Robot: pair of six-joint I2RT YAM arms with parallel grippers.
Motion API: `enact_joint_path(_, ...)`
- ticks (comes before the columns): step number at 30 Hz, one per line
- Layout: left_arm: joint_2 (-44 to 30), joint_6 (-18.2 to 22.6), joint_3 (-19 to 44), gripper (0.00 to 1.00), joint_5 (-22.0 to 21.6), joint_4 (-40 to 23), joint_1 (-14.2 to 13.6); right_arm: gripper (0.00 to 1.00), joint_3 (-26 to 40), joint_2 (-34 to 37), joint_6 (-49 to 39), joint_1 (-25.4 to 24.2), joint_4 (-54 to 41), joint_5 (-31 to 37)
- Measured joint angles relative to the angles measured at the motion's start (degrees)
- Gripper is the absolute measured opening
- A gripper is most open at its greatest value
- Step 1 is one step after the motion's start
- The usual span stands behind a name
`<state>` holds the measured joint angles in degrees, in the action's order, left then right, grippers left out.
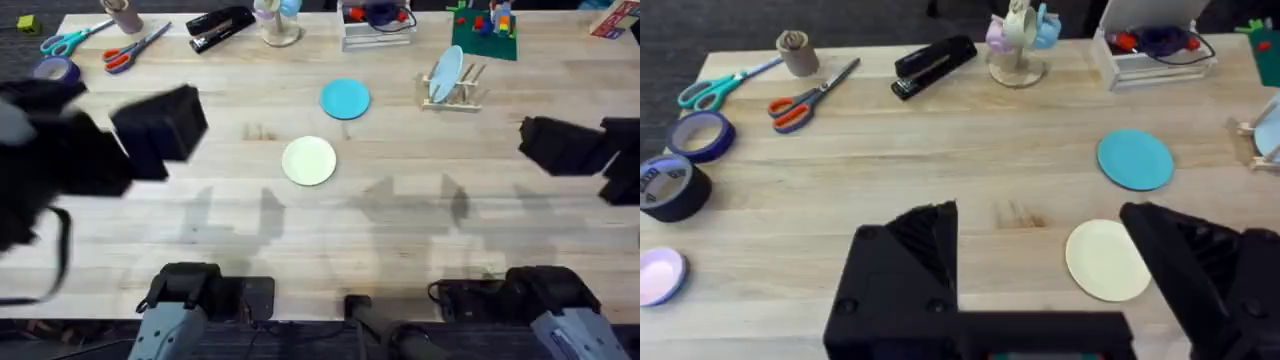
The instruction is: Pick up the plates from the table one by one and place each into a slot on the dish rack.
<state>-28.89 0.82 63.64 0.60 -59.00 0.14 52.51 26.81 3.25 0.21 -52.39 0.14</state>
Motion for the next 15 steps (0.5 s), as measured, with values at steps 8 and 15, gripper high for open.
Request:
enact_joint_path(8, -16.7, 0.0, 19.5, 0.993, 0.0, -15.5, 0.0, 0.993, 14.3, 16.3, 0.0, 0.0, -10.8, 0.0)
enact_joint_path(15, -29.2, 0.0, 32.1, 0.993, 2.7, -26.2, 0.0, 0.993, 25.5, 28.6, 0.0, 0.0, -20.1, 0.0)
